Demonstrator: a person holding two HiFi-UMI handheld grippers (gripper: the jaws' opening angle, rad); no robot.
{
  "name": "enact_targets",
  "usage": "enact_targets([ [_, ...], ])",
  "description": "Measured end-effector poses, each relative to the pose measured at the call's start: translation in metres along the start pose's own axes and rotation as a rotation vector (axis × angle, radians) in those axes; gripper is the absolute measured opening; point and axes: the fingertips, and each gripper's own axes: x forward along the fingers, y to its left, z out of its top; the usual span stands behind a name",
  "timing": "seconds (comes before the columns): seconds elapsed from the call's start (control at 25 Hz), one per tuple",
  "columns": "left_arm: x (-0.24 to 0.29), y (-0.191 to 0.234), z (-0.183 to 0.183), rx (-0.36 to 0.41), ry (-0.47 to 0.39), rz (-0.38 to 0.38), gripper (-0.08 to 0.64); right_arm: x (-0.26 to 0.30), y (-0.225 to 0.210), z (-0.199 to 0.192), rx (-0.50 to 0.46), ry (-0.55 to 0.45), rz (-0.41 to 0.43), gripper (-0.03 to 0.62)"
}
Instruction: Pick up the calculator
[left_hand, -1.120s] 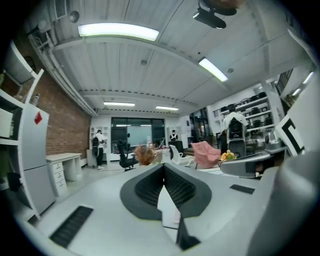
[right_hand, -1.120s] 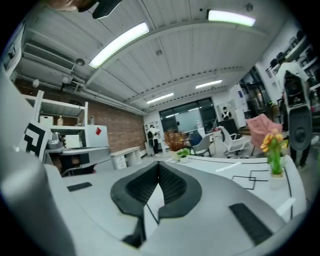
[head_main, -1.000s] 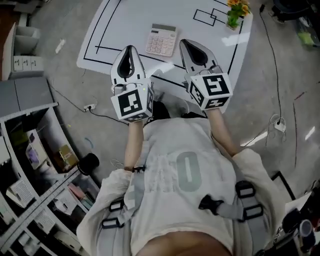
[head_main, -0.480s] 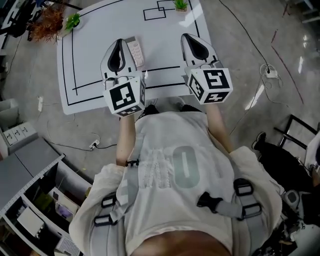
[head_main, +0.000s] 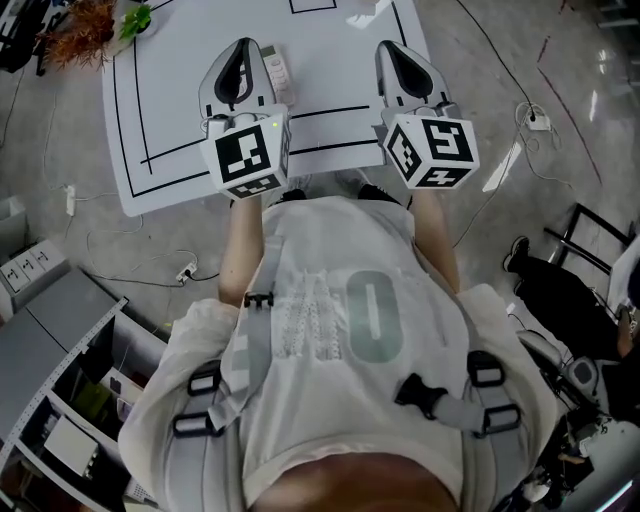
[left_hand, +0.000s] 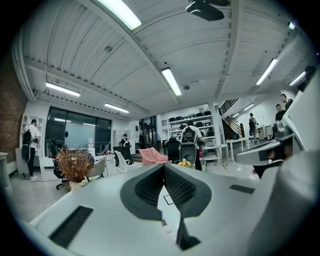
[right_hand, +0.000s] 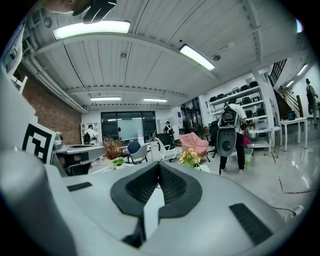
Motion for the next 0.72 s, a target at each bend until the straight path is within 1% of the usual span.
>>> enact_targets([
  [0.12,-0.002,0.004,0.001,-0.002,0.001,0.002,0.02,0.0,0.003,0.002,0.002,-0.005,-0.003,0.006],
  [0.48,-0.01,0.018,-0.001,-0.014,0.003,0.035,0.021,0.009,0.015,-0.002,-0.003,0.014,0.032,0.007],
  [0.6,-0.013,0.024,-0.004,-0.019,0.009,0.049,0.021,0.013,0.025,-0.005,0.007,0.029,0.078,0.009],
  [0.64,-0.014,0.026,-0.005,-0.02,0.007,0.052,0.02,0.015,0.03,-0.006,0.023,0.034,0.103,0.134],
  [0.72,-0.015,0.029,-0.006,-0.021,0.002,0.056,0.021,0.021,0.036,-0.006,0.069,0.034,0.133,0.301],
])
